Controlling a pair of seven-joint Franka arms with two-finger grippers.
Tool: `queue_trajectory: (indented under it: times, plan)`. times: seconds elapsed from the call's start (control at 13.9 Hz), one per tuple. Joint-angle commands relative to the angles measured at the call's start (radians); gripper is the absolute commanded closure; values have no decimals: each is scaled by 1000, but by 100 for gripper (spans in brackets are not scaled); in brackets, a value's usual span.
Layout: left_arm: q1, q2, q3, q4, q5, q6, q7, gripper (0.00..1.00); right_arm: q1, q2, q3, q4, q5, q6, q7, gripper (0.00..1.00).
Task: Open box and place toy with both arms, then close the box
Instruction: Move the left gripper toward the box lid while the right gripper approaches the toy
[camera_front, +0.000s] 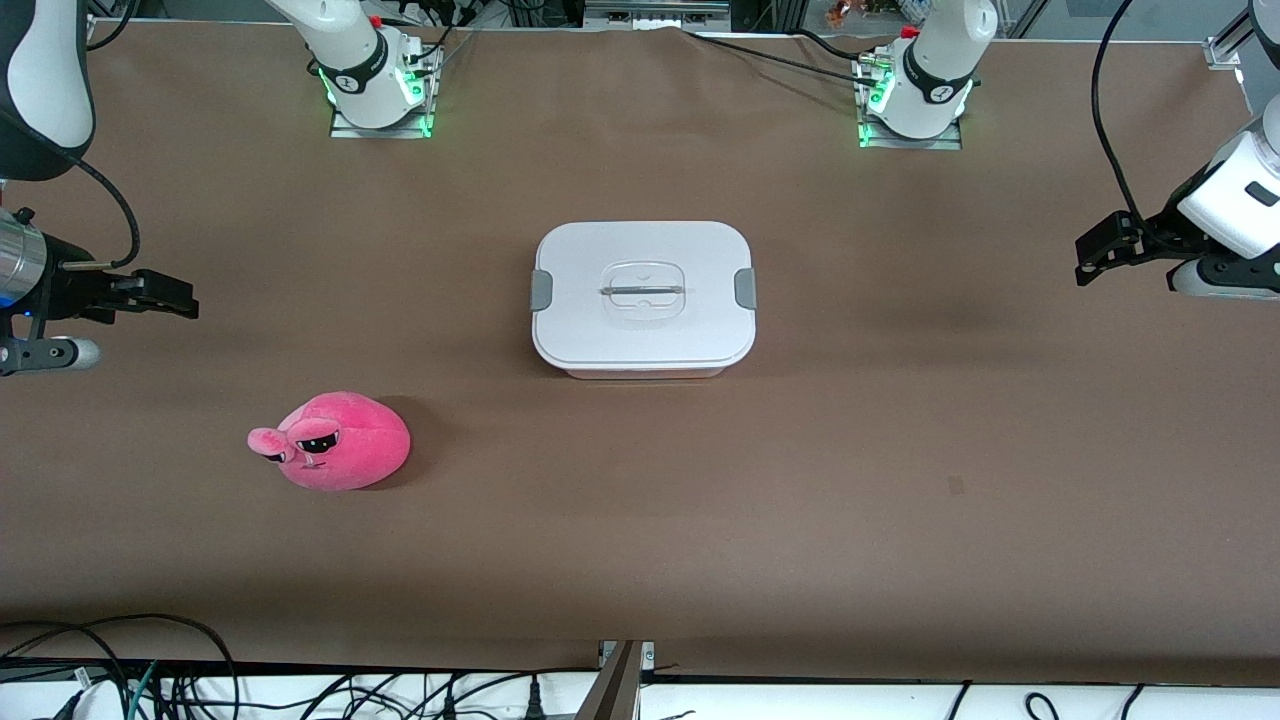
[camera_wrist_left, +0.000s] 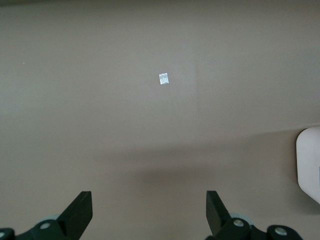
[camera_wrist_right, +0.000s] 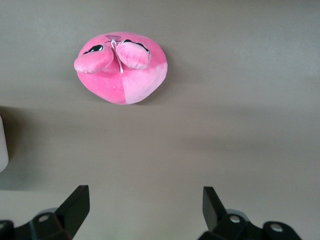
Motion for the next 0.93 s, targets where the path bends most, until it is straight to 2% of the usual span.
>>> queue_trajectory:
  times: [0.0,0.86]
  plan:
    - [0,-5,6,6,-18,-23,23,0,-3,-2,-2,7,15,-11,-1,0]
    - [-16,38,-15,39,-20,-64,20,0,-3,4,-2,6,17,-4,1,0]
